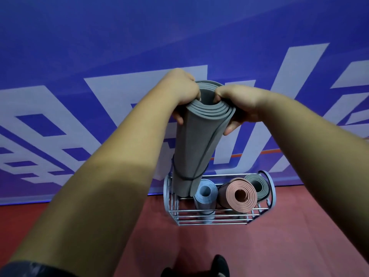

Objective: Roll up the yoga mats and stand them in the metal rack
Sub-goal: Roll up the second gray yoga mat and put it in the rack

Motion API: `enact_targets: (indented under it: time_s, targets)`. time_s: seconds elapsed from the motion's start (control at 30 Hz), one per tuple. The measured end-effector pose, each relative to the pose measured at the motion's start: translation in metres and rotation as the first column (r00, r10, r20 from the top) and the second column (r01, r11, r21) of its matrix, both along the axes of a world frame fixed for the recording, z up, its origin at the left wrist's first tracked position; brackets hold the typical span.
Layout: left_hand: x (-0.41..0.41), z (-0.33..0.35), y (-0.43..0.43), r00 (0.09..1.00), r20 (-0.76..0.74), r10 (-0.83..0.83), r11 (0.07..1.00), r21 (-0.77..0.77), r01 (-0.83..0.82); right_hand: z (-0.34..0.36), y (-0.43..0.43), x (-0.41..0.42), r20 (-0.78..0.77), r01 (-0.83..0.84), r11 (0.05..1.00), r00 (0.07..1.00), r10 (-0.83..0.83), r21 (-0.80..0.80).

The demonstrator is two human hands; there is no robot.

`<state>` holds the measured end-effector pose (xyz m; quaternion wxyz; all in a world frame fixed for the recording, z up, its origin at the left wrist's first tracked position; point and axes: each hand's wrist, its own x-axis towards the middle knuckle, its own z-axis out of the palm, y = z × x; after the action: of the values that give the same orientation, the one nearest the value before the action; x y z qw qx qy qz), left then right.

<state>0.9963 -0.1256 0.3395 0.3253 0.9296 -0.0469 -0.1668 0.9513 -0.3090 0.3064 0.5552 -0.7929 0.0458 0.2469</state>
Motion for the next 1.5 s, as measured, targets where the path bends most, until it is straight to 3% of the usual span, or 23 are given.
enact_targets:
  time_s: [0.27, 0.57, 0.63, 0.73, 0.8, 0.87, 0.97, 1.03, 1.13, 1.33, 1.5]
  targets:
    - [0.006, -0.006, 0.052, 0.997, -0.069, 0.019, 0.991, -0.13, -0.027, 0.002, 0.044, 0.008, 0.06, -0.006, 0.997, 0.998, 0.011, -0.072]
    - [0.006, -0.02, 0.135, 0.987, -0.119, 0.108, 0.975, -0.181, -0.129, 0.002, 0.107, 0.016, 0.059, -0.158, 0.975, 0.984, 0.169, -0.159]
    - [0.005, -0.025, 0.147, 0.979, -0.121, 0.164, 0.962, -0.199, -0.185, -0.01, 0.109, 0.019, 0.088, -0.093, 0.99, 0.991, 0.102, -0.105]
    - [0.005, -0.034, 0.163, 0.958, -0.122, 0.259, 0.93, -0.236, -0.281, -0.035, 0.115, 0.026, 0.072, 0.071, 0.991, 0.994, -0.08, 0.117]
    - [0.004, -0.037, 0.17, 0.944, -0.122, 0.307, 0.909, -0.255, -0.329, -0.056, 0.12, 0.03, 0.055, 0.084, 0.975, 0.994, -0.097, 0.205]
    - [0.002, -0.037, 0.174, 0.936, -0.116, 0.334, 0.897, -0.266, -0.353, -0.078, 0.122, 0.031, 0.128, -0.033, 0.985, 0.992, 0.011, 0.168]
    - [0.002, -0.041, 0.175, 0.912, -0.108, 0.395, 0.859, -0.308, -0.409, -0.104, 0.128, 0.024, 0.261, -0.263, 0.962, 0.926, 0.274, -0.076]
    - [0.002, -0.044, 0.175, 0.904, -0.09, 0.417, 0.838, -0.346, -0.421, -0.12, 0.137, 0.025, 0.296, -0.205, 0.966, 0.924, 0.244, -0.157]
    - [0.006, -0.052, 0.178, 0.91, -0.083, 0.406, 0.826, -0.394, -0.404, -0.13, 0.153, 0.023, 0.377, -0.055, 0.993, 0.922, 0.089, -0.101]
    - [-0.006, -0.111, 0.204, 0.88, -0.254, 0.401, 0.57, -0.683, -0.456, -0.126, 0.156, 0.022, 0.443, 0.095, 0.993, 0.895, -0.057, -0.065]
    - [-0.03, -0.193, 0.198, 0.976, -0.188, 0.114, 0.829, -0.524, -0.198, -0.126, 0.162, 0.015, 0.47, 0.134, 0.989, 0.878, -0.09, -0.059]
